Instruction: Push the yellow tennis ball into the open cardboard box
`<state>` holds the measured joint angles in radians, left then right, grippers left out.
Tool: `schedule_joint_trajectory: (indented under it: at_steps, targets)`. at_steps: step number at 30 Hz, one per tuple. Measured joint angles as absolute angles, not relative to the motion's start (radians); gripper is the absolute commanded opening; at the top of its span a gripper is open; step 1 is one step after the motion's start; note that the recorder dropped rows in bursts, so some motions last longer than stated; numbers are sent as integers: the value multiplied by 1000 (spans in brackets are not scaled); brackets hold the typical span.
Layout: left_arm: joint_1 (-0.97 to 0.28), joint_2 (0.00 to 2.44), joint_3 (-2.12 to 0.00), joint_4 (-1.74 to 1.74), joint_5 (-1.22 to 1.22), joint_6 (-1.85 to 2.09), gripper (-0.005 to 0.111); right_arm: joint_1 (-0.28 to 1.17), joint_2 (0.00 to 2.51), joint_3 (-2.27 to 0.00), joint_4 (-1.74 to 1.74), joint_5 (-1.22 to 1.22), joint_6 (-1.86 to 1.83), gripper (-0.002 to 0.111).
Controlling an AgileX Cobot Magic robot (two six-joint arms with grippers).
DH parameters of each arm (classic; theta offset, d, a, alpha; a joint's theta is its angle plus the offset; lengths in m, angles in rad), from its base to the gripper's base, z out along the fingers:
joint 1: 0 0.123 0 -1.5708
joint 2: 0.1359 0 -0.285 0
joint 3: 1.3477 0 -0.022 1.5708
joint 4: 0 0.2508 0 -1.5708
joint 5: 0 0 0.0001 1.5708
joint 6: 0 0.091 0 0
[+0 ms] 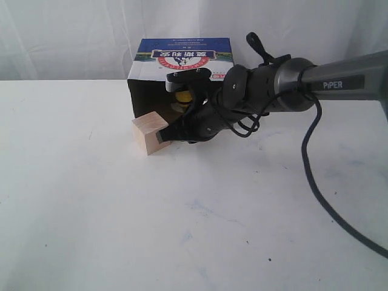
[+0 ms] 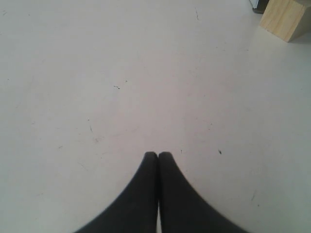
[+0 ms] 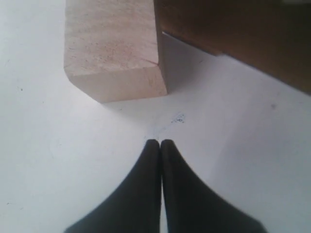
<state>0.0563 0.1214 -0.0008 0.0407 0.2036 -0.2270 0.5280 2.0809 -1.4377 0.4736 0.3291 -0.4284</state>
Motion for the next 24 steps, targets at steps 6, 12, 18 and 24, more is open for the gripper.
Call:
schedule_joint_trajectory:
  at_steps: [6,12,18,24]
  targets:
    - [56,121,-1,41,204,-227,0,528,2081,-1438,469,333,-423,0]
    - [56,121,-1,41,204,-227,0,508,2076,-1430,213,507,-176,0]
    - [56,121,-1,41,204,-227,0,421,1853,-1218,-409,648,355,0]
    - [56,121,-1,41,204,-227,0,263,1468,-1114,-722,422,562,0]
